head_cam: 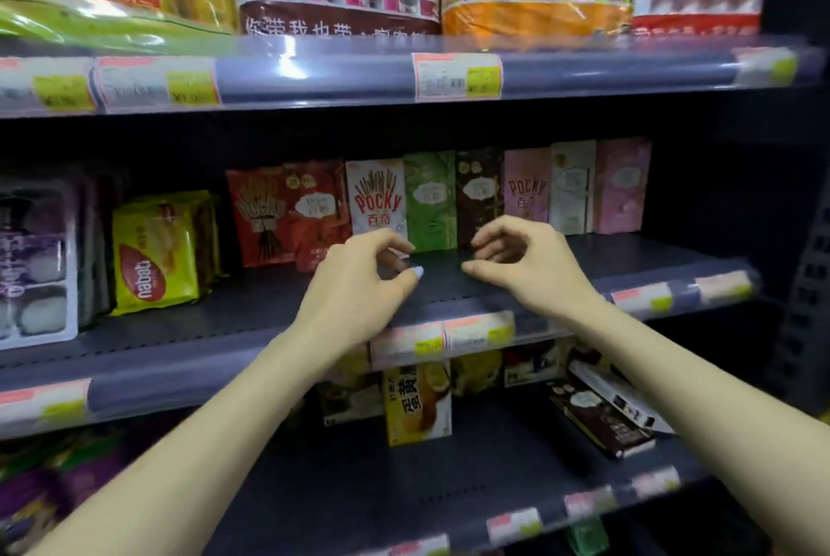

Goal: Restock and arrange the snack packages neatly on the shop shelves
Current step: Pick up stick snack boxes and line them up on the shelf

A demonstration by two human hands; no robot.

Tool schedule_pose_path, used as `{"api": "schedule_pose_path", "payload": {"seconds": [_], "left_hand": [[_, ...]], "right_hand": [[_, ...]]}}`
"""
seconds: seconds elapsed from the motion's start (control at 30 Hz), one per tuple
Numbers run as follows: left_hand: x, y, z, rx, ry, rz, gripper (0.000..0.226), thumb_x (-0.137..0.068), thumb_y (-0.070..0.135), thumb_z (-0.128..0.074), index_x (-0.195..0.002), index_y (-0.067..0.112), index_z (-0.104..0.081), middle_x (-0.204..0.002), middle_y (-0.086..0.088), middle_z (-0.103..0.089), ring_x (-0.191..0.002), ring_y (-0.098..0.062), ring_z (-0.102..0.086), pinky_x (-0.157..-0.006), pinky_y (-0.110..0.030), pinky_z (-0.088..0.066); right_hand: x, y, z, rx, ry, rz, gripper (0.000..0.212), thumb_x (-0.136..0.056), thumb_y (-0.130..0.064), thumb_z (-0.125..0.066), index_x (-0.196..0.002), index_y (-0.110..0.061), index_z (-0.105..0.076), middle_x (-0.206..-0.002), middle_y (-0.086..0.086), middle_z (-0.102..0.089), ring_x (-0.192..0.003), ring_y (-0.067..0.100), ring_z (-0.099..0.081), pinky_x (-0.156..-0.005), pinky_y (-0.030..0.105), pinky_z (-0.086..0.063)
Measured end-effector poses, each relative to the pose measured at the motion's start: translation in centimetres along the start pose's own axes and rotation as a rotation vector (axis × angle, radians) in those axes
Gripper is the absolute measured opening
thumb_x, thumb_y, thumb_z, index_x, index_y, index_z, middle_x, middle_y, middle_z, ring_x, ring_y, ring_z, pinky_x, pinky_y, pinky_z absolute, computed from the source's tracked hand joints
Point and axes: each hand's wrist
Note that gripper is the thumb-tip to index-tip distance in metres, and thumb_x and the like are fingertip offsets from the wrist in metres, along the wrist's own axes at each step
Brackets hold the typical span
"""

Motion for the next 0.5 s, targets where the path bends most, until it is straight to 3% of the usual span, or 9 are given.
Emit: {"api": "schedule_pose_path", "payload": {"seconds": [0.2, 0.3, 0.4, 0.5], "left_hand": [[4.4, 4.0, -5.4, 0.108, 0.019, -0.067, 0.015, -0.083, 0.029, -0.067, -0.097, 0.033, -0.063, -0.081, 0.017, -0.066, -0.073, -0.002, -0.062, -0.069, -0.034, -0.054], [6.3, 4.7, -9.5, 0.127, -0.068, -0.038, 0.015, -0.082, 0.033, -0.066, -0.096, 0.032, -0.062, -0.079, 0.015, -0.065, -0.073, -0.006, -0.062, -0.071, -0.035, -0.053], [7.9, 5.1, -13.9, 0.095, -0.176, -0.001, 0.023, -0.080, 0.045, -0.060, -0.100, 0.034, -0.060, -0.082, 0.016, -0.064, -0.075, -0.007, -0.061, -0.072, -0.036, -0.053], [8.9, 5.1, -18.4, 0.080, -0.283, 0.078, 0.025, -0.085, 0.043, -0.064, -0.107, 0.033, -0.060, -0.087, 0.015, -0.064, -0.078, -0.005, -0.061, -0.075, -0.036, -0.053]], "right_hand": [[5.4, 3.7, 5.1, -0.047, 0.094, 0.070, 0.016, -0.074, -0.010, -0.079, -0.081, -0.013, -0.065, -0.075, -0.005, -0.067, -0.071, 0.003, -0.062, -0.070, 0.014, -0.048], [8.3, 6.5, 6.6, -0.076, 0.118, 0.059, 0.015, -0.075, -0.006, -0.078, -0.082, -0.008, -0.065, -0.074, -0.002, -0.067, -0.070, 0.002, -0.061, -0.070, 0.014, -0.048], [11.0, 10.2, 7.7, -0.052, 0.096, 0.025, 0.016, -0.074, -0.007, -0.079, -0.081, -0.012, -0.065, -0.073, -0.006, -0.066, -0.068, 0.001, -0.060, -0.069, 0.015, -0.047], [13.0, 14.3, 8.5, 0.020, 0.029, -0.054, 0.016, -0.076, -0.012, -0.079, -0.082, -0.015, -0.064, -0.076, -0.007, -0.065, -0.073, 0.002, -0.061, -0.071, 0.016, -0.046]]}}
Point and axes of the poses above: each hand's wrist, its own x-axis away from the middle knuckle, its own z-axis out of the back of the hand, y = z × x
